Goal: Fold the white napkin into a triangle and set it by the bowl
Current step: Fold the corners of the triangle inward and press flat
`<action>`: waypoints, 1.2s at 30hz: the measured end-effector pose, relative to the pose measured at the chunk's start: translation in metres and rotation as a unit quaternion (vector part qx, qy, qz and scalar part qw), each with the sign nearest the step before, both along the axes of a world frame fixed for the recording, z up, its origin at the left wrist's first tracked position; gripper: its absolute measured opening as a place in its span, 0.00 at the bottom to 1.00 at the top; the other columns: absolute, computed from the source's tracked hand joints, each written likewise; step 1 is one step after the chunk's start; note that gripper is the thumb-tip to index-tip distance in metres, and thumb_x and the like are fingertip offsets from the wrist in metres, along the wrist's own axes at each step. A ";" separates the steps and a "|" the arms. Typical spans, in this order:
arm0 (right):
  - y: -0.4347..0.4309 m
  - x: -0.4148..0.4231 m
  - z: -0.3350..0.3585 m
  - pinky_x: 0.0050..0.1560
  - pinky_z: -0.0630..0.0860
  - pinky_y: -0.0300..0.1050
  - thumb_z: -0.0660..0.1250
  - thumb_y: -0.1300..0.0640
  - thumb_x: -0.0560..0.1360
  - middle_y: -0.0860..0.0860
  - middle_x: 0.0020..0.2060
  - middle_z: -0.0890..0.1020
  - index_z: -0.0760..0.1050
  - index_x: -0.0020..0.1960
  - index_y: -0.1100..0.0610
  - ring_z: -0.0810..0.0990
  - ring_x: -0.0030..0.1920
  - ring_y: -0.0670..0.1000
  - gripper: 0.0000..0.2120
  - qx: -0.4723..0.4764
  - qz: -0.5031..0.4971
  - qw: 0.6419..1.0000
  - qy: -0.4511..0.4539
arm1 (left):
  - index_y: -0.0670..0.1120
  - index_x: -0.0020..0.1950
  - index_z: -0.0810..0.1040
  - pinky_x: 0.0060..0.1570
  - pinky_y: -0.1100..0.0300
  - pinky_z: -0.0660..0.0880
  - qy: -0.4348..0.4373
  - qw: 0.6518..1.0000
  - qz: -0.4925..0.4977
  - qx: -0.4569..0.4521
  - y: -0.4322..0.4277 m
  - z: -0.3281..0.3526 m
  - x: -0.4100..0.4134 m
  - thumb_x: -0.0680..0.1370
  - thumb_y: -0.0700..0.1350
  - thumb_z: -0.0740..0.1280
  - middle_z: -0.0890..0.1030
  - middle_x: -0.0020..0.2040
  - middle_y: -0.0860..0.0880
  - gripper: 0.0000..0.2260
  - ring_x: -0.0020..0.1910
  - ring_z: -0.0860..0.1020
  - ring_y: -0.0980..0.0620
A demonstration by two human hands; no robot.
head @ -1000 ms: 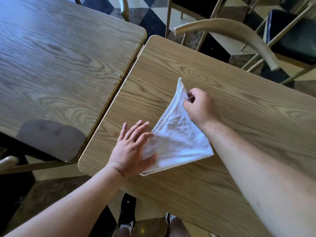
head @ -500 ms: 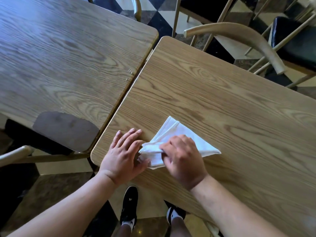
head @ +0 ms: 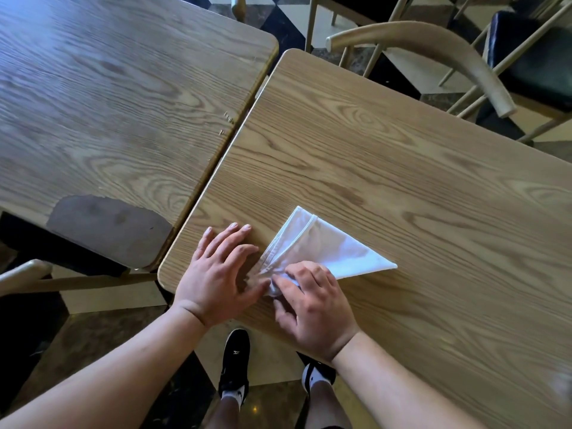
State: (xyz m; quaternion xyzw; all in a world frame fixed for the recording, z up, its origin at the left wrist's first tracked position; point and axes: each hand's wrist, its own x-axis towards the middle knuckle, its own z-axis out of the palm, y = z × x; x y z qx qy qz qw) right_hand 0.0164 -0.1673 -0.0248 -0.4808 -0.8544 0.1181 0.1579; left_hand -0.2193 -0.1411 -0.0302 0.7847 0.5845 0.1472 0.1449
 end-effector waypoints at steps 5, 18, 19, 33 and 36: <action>-0.004 0.037 -0.009 0.78 0.66 0.59 0.67 0.44 0.77 0.53 0.78 0.72 0.72 0.77 0.57 0.69 0.78 0.56 0.32 -0.022 0.018 0.999 -0.045 | 0.48 0.62 0.81 0.82 0.41 0.56 0.024 1.000 0.015 0.004 0.001 -0.001 0.004 0.71 0.67 0.69 0.74 0.78 0.48 0.29 0.81 0.67 0.47; -0.006 0.136 -0.014 0.80 0.60 0.63 0.61 0.41 0.76 0.56 0.82 0.64 0.63 0.81 0.61 0.61 0.82 0.59 0.39 -0.025 -0.089 0.990 -0.105 | 0.48 0.60 0.82 0.80 0.33 0.56 -0.014 0.999 0.046 0.006 0.001 0.008 0.025 0.73 0.59 0.68 0.77 0.74 0.47 0.21 0.81 0.67 0.45; -0.006 0.136 -0.014 0.80 0.59 0.63 0.61 0.41 0.76 0.56 0.82 0.64 0.63 0.81 0.61 0.61 0.82 0.59 0.39 -0.024 -0.089 0.990 -0.106 | 0.47 0.60 0.83 0.79 0.32 0.57 -0.022 0.999 0.038 0.028 0.001 0.010 0.038 0.75 0.56 0.68 0.78 0.74 0.47 0.19 0.80 0.68 0.45; -0.003 0.140 -0.015 0.80 0.59 0.63 0.61 0.41 0.77 0.57 0.82 0.64 0.62 0.82 0.59 0.62 0.82 0.59 0.38 -0.027 -0.079 0.989 -0.120 | 0.53 0.82 0.69 0.81 0.41 0.58 0.032 0.994 -0.106 0.002 0.039 -0.009 0.148 0.84 0.66 0.58 0.65 0.84 0.49 0.30 0.85 0.58 0.48; -0.004 0.139 -0.015 0.78 0.61 0.64 0.61 0.42 0.75 0.56 0.82 0.64 0.63 0.81 0.60 0.63 0.82 0.59 0.39 -0.028 -0.088 0.989 -0.112 | 0.61 0.84 0.62 0.80 0.33 0.54 0.093 0.995 -0.039 -0.017 0.044 -0.011 0.092 0.81 0.66 0.59 0.60 0.86 0.52 0.31 0.85 0.56 0.50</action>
